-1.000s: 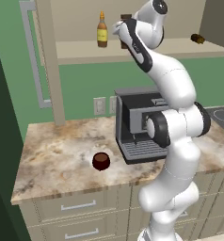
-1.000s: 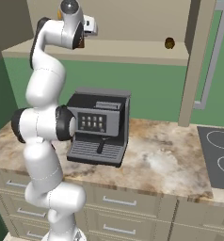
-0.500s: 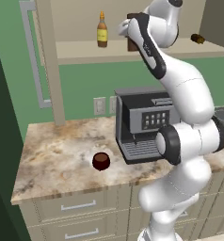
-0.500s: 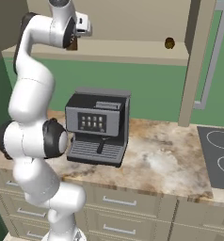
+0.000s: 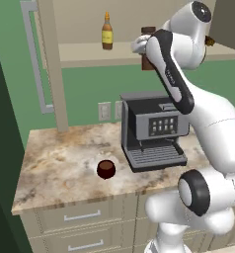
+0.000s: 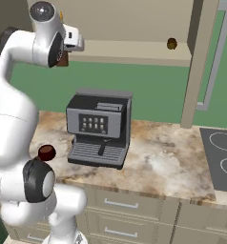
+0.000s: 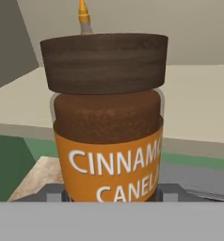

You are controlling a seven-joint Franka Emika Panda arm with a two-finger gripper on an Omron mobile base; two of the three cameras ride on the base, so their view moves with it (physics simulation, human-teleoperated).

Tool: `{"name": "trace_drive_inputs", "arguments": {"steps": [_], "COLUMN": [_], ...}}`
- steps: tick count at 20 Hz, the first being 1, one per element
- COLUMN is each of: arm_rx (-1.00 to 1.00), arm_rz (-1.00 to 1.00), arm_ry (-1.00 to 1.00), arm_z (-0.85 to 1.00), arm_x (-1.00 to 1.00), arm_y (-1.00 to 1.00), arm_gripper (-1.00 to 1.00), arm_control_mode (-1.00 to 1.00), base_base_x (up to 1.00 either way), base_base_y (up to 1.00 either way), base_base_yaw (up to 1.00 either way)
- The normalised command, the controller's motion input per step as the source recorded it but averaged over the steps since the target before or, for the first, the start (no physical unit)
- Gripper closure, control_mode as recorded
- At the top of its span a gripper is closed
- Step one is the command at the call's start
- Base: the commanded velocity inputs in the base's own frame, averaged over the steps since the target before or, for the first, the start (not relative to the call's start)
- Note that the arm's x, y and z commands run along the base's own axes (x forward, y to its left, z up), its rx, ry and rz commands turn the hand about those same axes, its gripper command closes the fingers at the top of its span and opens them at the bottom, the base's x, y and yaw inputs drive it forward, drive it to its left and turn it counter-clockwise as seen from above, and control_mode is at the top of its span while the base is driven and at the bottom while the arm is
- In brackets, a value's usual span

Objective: Pick the cinnamon and honey bottle from the cabinet and place them next to the mug.

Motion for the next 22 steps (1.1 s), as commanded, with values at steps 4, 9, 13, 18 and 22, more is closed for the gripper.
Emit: {"name": "trace_drive_inputs", "arguments": {"steps": [4,9,13,18,22], "arm_rx": [0.00,-0.01,-0.02,-0.01,0.00], "arm_rz": [0.00,-0.10,-0.21,-0.23,-0.11], "arm_ry": [-0.03,0.00,0.00,-0.01,-0.10], "arm_z": [-0.21,-0.25,-0.41,-0.69,-0.88], "arm_x": [-0.96,-0.73,-0.64,-0.49,-0.04], "arm_y": [0.32,0.64,0.80,0.76,0.41], "arm_gripper": [1.00,1.00,1.00,1.00,1.00], "arm_control_mode": [-1.00,-1.00,-1.00,-1.00,-1.00], "base_base_x": [0.00,0.00,0.00,0.00,0.00], "base_base_y": [0.00,0.00,0.00,0.00,0.00], "base_base_yaw": [0.00,0.00,0.00,0.00,0.00]}}
